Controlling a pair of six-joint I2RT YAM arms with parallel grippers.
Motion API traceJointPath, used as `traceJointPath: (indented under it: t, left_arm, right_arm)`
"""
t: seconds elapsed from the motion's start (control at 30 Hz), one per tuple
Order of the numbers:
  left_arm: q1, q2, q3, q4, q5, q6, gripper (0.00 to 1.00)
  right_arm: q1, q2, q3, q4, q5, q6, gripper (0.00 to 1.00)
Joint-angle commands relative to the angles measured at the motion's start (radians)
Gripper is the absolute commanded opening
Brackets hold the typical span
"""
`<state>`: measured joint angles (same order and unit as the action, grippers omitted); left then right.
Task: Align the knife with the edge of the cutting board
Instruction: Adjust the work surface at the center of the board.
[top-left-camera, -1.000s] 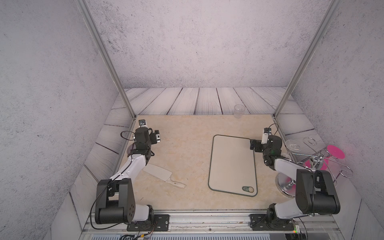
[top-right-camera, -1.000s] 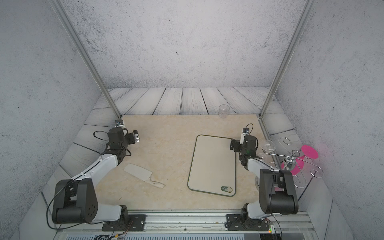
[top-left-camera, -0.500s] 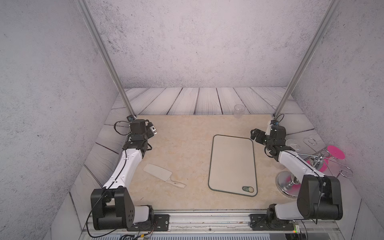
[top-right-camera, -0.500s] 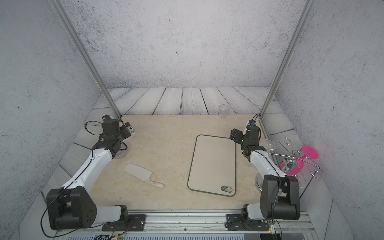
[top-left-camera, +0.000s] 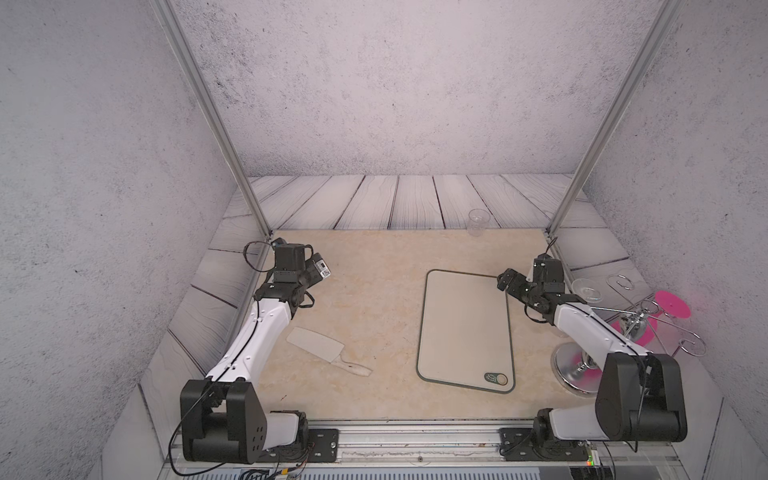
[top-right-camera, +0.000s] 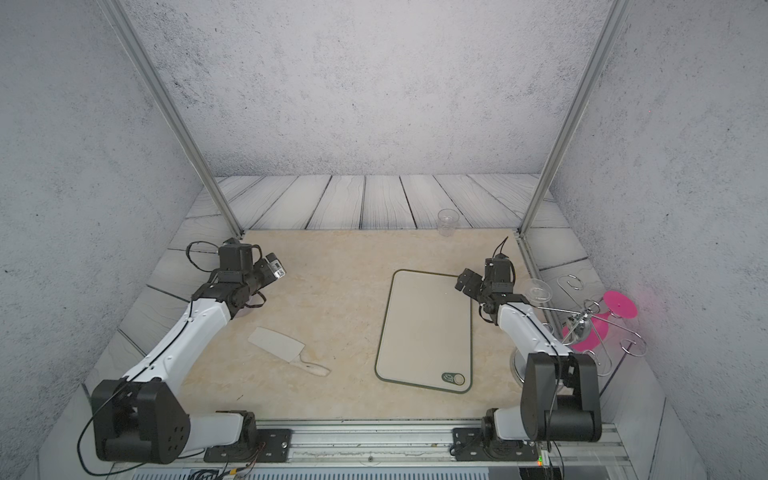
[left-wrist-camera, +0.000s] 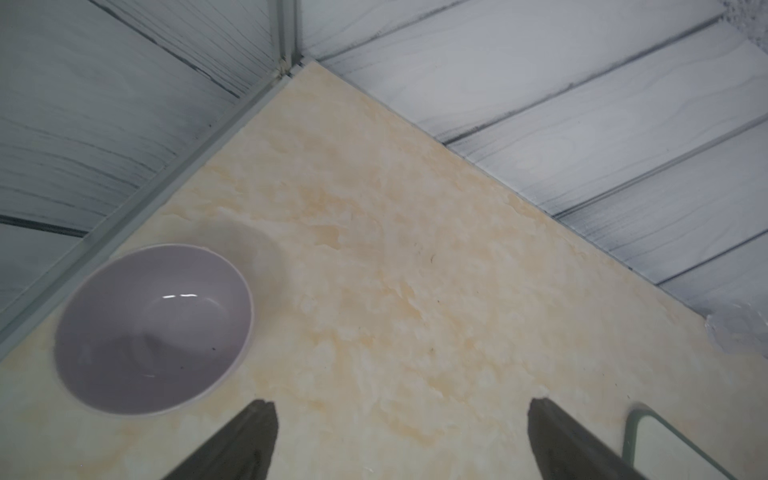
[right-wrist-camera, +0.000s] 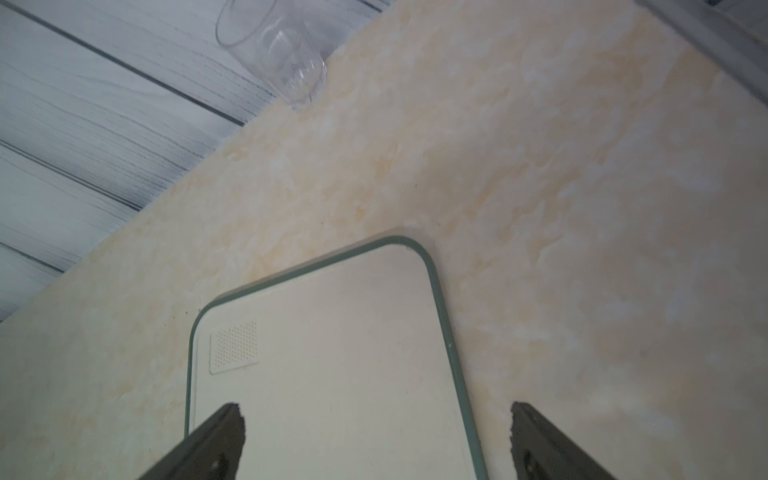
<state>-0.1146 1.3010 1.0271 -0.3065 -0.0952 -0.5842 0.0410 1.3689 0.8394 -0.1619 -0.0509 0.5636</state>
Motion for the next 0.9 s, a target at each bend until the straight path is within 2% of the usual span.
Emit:
traceJointPath:
  t: [0.0,0.3,0.5,0.87]
  left_arm:
    - [-0.053,-0.049,-0.031,-0.065,0.005,-0.009,1.0]
    - [-0.141,-0.137,-0.095,-0.128,0.027,-0.017,1.0]
    - [-0.18,-0.17,-0.13,-0.148,0.026,-0.004,1.0]
    - [-0.205,-0.175,-0.146,-0.153,0.023,0.004,1.0]
  right_arm:
    - [0.054,-0.065,-0.047,-0.15,0.083,0.019,0.99]
    - [0.192,-0.188,-0.152,-0.404,0.147,0.16,0.99]
    - [0.196,-0.237,-0.241,-0.468,0.119,0.199,0.99]
    - [0.215,-0.289,-0.354,-0.406,-0.07,0.191,0.99]
